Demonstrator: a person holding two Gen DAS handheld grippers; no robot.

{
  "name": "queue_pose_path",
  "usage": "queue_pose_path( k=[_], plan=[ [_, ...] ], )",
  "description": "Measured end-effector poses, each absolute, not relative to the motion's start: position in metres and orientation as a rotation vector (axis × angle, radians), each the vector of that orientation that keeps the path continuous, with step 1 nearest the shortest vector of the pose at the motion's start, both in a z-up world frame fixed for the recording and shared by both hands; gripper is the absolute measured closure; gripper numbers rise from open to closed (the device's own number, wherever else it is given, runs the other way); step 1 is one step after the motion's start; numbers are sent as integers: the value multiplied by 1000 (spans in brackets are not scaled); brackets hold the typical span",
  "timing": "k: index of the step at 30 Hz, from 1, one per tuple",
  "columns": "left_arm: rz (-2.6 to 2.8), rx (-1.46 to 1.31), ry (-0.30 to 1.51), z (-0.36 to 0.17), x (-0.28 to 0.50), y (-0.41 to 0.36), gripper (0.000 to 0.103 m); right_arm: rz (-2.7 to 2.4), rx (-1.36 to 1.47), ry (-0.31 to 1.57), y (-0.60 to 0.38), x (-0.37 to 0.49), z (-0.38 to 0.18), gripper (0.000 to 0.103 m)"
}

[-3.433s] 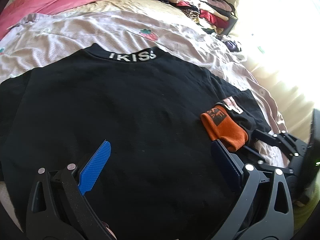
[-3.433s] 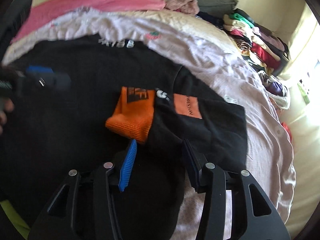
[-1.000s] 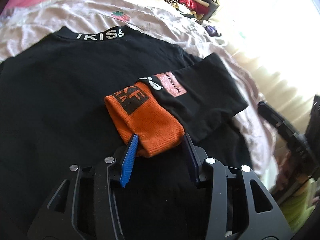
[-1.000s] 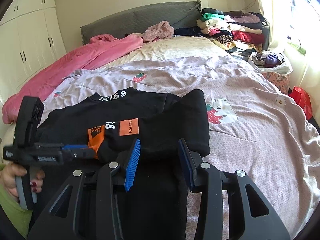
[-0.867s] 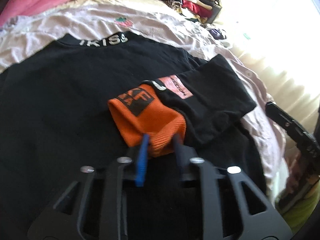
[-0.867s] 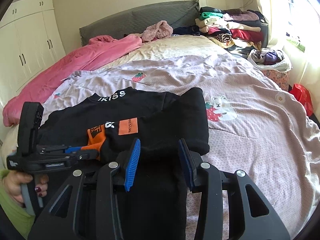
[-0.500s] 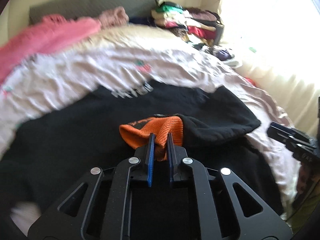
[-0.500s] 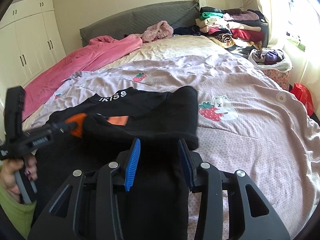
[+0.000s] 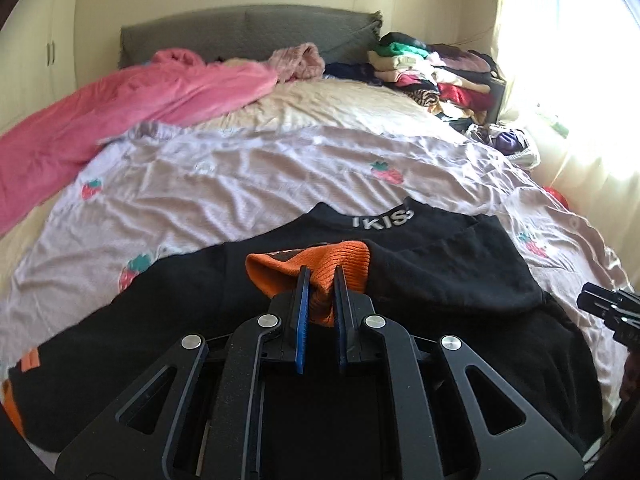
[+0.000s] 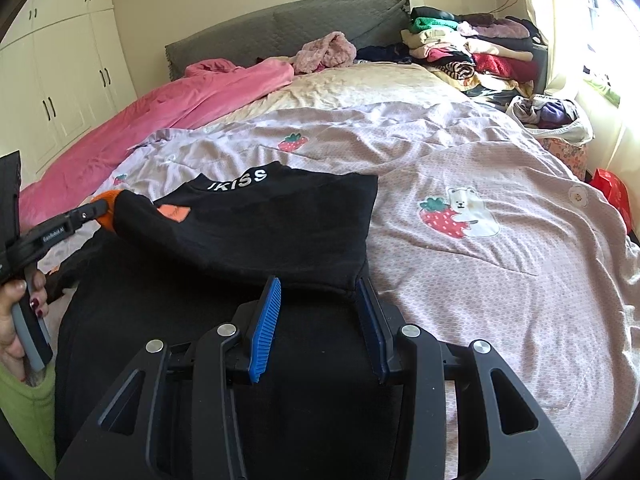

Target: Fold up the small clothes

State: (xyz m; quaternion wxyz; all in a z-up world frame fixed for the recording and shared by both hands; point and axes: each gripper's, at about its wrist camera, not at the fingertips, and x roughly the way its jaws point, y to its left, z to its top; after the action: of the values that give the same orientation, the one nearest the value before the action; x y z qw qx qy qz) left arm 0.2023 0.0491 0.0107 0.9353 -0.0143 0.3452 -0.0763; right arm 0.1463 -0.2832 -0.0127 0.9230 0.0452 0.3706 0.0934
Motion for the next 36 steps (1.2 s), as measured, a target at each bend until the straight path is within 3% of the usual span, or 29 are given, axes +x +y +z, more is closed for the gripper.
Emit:
queue_pose_path(
  k=[12,17,20,23,26,36],
  plan=[
    [-108,-234,736,9,205,110,95,211,53,779,-264,158,-15,62],
    [-209,-215,743,10,207,84,95,222,34,784,-254,168,-16,61],
    [-274,-128,768,5,213,52,87,222,27,791,-247,177,-16,61],
    [-264,-52,862,-24,225,34,87,228,22,800,-239,183,-16,59],
    [-217,-58,994,-58,233,42,85,242,26,804,-232,188,-17,55],
    [-232,-113,993,-59,227,55,84,231,23,834,-220,220,-27,46]
  ],
)
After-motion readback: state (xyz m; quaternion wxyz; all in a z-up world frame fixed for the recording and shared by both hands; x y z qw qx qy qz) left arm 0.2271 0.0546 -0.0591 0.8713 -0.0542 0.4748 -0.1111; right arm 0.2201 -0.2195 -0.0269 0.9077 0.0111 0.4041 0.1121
